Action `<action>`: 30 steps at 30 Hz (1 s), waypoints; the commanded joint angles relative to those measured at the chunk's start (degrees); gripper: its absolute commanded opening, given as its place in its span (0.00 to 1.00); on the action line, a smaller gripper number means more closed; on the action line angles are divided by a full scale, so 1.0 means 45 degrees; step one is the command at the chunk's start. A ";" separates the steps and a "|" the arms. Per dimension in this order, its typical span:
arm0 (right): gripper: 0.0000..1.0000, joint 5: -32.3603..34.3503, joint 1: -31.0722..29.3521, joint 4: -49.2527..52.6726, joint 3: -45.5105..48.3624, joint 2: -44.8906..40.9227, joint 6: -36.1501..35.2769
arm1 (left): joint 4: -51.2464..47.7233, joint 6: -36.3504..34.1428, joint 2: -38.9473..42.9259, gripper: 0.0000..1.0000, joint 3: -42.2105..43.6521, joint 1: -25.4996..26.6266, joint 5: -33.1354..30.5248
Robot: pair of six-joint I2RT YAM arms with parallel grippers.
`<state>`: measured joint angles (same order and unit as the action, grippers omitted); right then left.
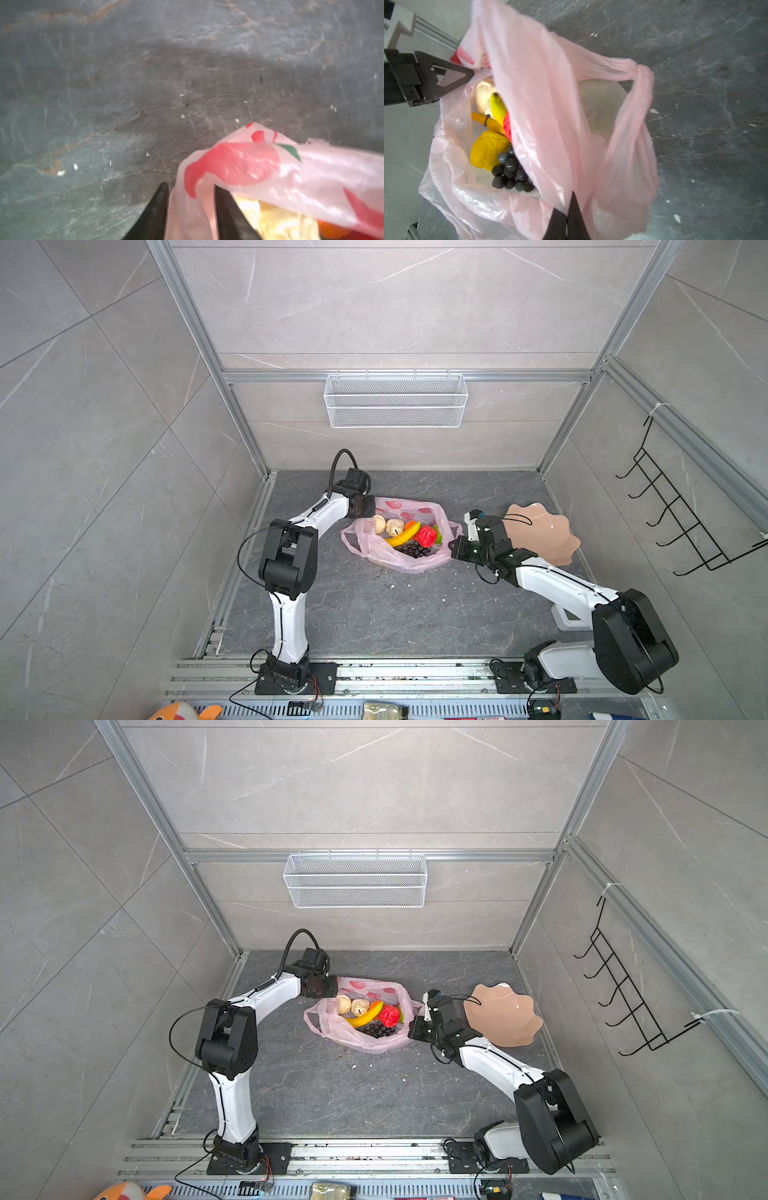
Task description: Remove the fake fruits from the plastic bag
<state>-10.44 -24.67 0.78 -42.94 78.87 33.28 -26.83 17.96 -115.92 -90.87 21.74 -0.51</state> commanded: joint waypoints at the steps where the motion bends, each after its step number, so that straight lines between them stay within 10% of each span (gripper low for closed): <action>1: 0.00 0.0537 -0.0455 0.0554 -0.0715 0.0079 -0.0452 | -0.1360 0.0266 0.1150 0.61 0.0010 0.0427 -0.1358; 8: 0.00 0.1451 -0.1125 0.1097 -0.0951 0.0067 -0.0586 | -0.1698 0.2645 0.4250 0.80 0.2522 0.1062 -0.2959; 19: 0.00 0.1836 -0.1777 0.1196 -0.1046 0.0161 -0.0492 | 0.0097 0.3858 0.4866 0.80 0.5157 0.1477 -0.0803; 30: 0.00 -0.1301 0.0254 -0.0567 -0.0251 0.0389 0.1457 | 0.2808 0.4252 0.6805 0.24 0.8978 0.1427 -0.0587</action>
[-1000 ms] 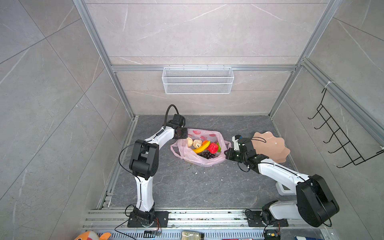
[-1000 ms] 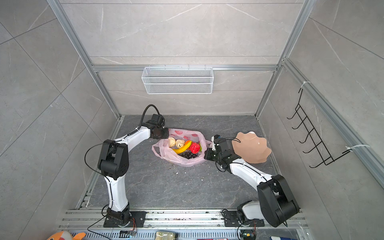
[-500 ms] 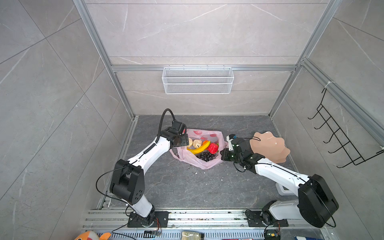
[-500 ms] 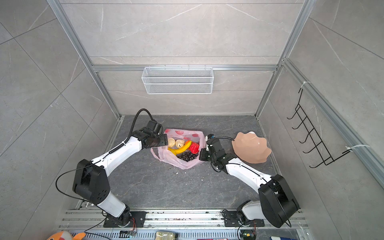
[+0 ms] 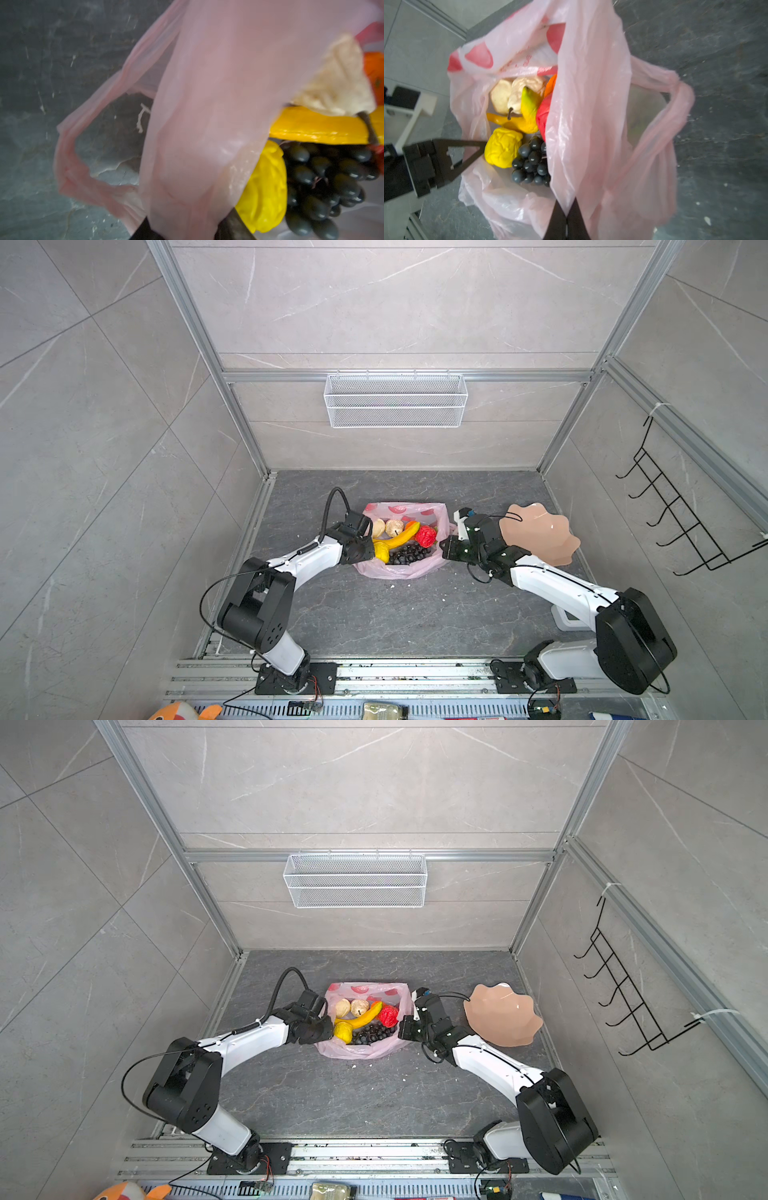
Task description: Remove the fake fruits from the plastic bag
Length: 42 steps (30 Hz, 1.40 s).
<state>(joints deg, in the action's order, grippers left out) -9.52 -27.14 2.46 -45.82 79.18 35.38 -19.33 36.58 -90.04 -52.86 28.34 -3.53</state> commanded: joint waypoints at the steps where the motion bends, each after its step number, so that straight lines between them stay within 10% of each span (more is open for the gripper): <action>1: 0.00 -0.1655 0.0913 -0.1016 0.0391 0.0452 0.0989 | 0.1345 0.0075 0.1286 0.20 0.0841 -0.0081 0.0057; 4: 0.04 -0.1308 0.0718 -0.0588 0.0139 0.0518 0.0476 | 0.2112 -0.0134 0.1861 0.12 0.1541 -0.0086 0.0219; 11: 0.65 0.3643 -0.0271 0.3975 -0.1776 -0.0368 -0.1743 | 0.2799 -0.0643 0.2531 0.06 0.2084 -0.0048 0.0433; 17: 0.77 0.5181 -0.0536 0.5530 -0.3514 0.0754 -0.2234 | 0.3236 -0.0899 0.2859 0.03 0.2469 0.0228 0.0310; 27: 0.65 0.5499 -0.0534 0.5158 -0.4328 0.2714 -0.1787 | 0.3136 -0.1025 0.2870 0.01 0.2522 0.0545 -0.0173; 31: 0.45 0.2581 0.0607 0.3951 -0.3645 0.2614 -0.1635 | 0.3152 -0.0858 0.3045 0.00 0.2945 0.0387 -0.1077; 35: 0.14 0.1149 0.1655 0.3692 -0.3579 0.3344 -0.1153 | 0.3965 -0.0268 0.2890 0.00 0.3838 -0.1426 0.0066; 42: 0.05 0.0612 0.0026 0.3073 -0.5814 0.5436 -0.0885 | 0.4183 -0.0084 0.2665 0.00 0.3633 -0.4143 0.1429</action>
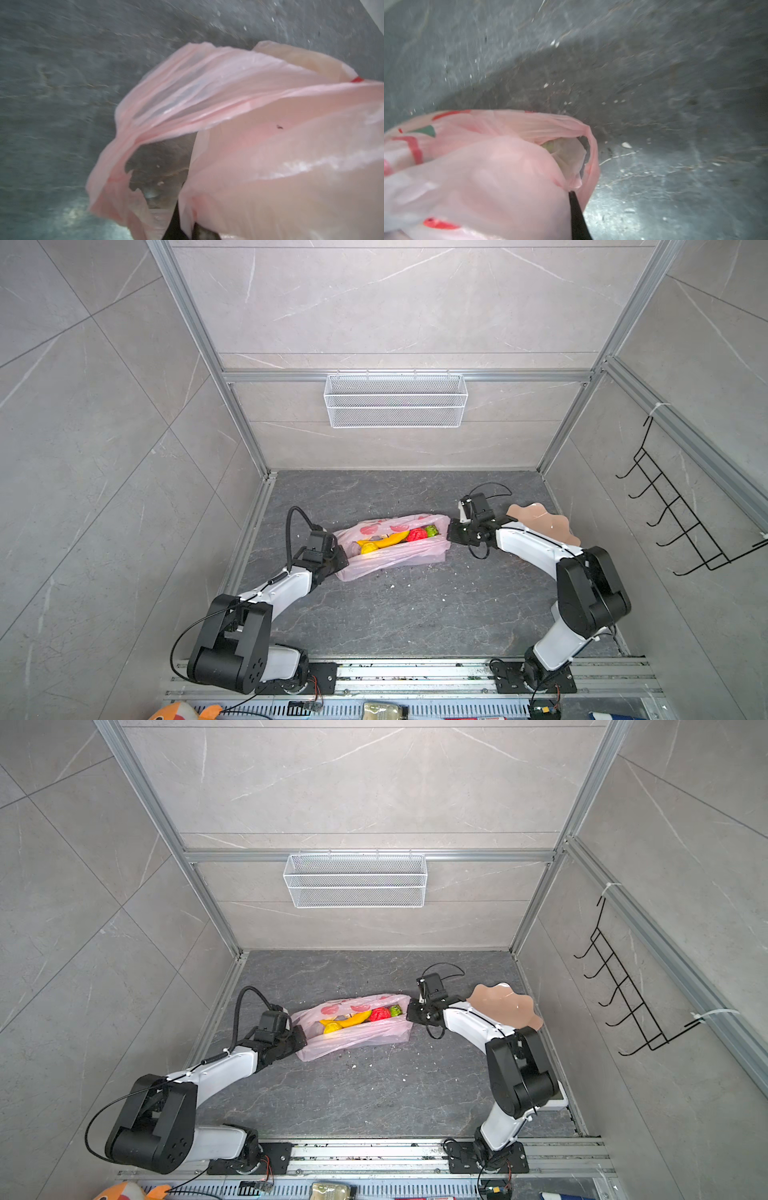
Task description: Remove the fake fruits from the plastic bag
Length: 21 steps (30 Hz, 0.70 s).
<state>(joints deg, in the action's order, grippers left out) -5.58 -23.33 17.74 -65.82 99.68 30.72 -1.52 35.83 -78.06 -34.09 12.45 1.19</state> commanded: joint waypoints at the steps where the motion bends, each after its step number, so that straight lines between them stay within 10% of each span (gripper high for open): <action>1: 0.03 -0.0224 -0.1130 -0.0199 -0.2161 0.1384 0.0176 | 0.0116 -0.0005 0.0037 0.00 -0.0845 -0.0766 0.0315; 8: 0.01 -0.0605 -0.2390 0.0418 -0.5927 0.3357 0.0413 | -0.0268 -0.0071 0.1181 0.00 -0.1452 -0.1564 0.0281; 21: 0.10 -0.0209 -0.2377 -0.0314 -0.3528 0.2284 -0.0064 | -0.0360 -0.1137 0.3108 0.00 0.1546 -0.1553 0.2082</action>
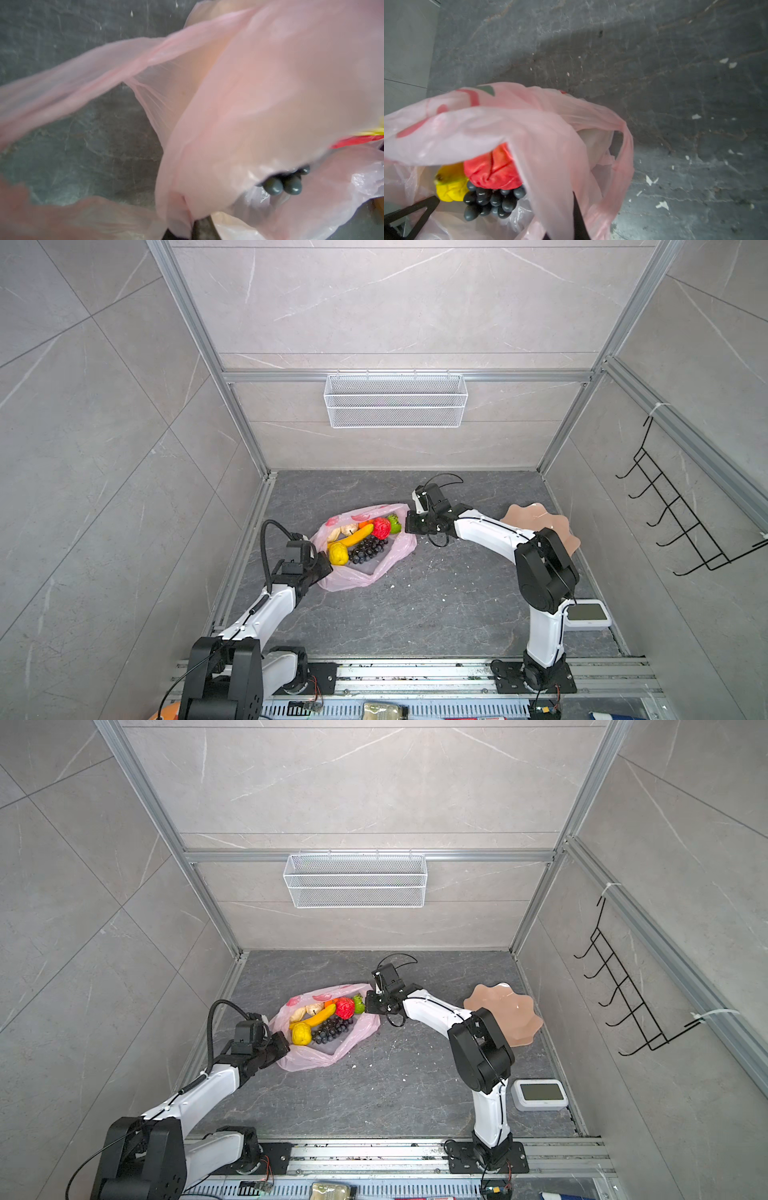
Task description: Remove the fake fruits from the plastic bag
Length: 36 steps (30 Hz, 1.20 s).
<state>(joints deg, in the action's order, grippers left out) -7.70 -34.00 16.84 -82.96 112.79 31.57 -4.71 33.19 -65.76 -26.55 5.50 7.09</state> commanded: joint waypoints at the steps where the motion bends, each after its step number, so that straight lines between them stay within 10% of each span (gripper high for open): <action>1: 0.15 0.0323 -0.0008 -0.0127 0.0339 -0.0717 -0.0312 | 0.0557 -0.0582 0.0321 0.00 -0.0104 -0.0005 0.0865; 7: 0.56 0.1095 -0.0335 0.0262 0.0819 -0.1744 -0.0807 | 0.1065 -0.0745 -0.0192 0.00 -0.0364 0.0027 0.1353; 12: 0.68 0.2422 -0.0797 0.0924 0.1053 -0.2258 -0.1098 | 0.1178 -0.0716 -0.0144 0.00 -0.0694 0.0331 0.1298; 26: 0.70 0.3129 -0.0899 0.1260 0.0425 -0.0511 -0.0214 | 0.1364 -0.1448 -0.0860 0.00 -0.1081 0.1487 0.0715; 36: 0.42 0.3977 -0.0667 0.1550 -0.0018 0.0214 -0.0225 | 0.1009 -0.1546 -0.0864 0.00 -0.1113 0.1493 0.0119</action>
<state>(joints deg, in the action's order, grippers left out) 8.36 -37.17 22.74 -81.19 112.99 30.61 0.16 27.79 -69.97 -30.33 12.01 9.58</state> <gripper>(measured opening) 0.440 0.048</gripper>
